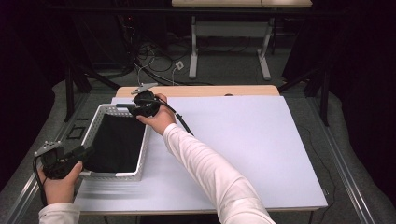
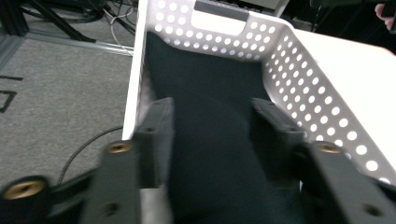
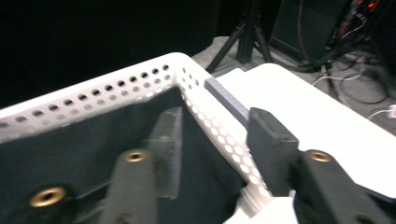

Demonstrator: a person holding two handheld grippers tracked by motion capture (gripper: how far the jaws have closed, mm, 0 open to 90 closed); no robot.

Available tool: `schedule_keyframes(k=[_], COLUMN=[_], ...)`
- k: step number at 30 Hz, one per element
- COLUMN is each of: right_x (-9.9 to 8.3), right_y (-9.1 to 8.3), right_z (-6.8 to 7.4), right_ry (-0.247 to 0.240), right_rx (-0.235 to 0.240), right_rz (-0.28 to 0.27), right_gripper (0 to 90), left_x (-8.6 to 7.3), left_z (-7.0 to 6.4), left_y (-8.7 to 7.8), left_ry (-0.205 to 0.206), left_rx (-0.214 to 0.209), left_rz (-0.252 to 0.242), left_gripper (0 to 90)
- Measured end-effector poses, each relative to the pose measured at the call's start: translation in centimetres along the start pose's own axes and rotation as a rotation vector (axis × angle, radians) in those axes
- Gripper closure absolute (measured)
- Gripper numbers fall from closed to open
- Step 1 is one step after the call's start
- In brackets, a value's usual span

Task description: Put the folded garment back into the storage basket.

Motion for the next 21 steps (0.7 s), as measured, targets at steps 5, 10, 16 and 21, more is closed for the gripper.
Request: schedule_keyframes(k=[5,10,16,21], right_x=[0.4,0.5,0.3,0.3], right_y=[-1.2,-2.6,-4.7,-6.7], right_z=[-0.2,0.1,0.5,0.6], right_ry=[-0.044,-0.068,-0.08,-0.115], right_rx=[0.001,0.013,0.01,-0.021], right_rz=[-0.014,-0.048,-0.081,-0.107], right_gripper=[49.2,44.0,32.7,19.7], left_x=[0.5,0.8,1.2,1.4], left_z=[-0.5,-1.5,-3.6,-5.6], left_y=[-0.1,-0.2,-0.2,0.0], left_ry=[0.036,0.046,0.077,0.09], left_rx=[0.009,-0.006,-0.052,-0.093], left_rz=[-0.007,-0.025,-0.05,-0.034], left_gripper=[43.5,38.5,38.0,36.1])
Point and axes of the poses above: each handheld gripper's, and its own axes: y roughly forward along the jaws, x roughly out of its top, z roughly to its left, the point moved 1 cm from there along y, roughly forward along the jaws, and after that the axes turned 12 degrees about -z, right-handed, at the moved point
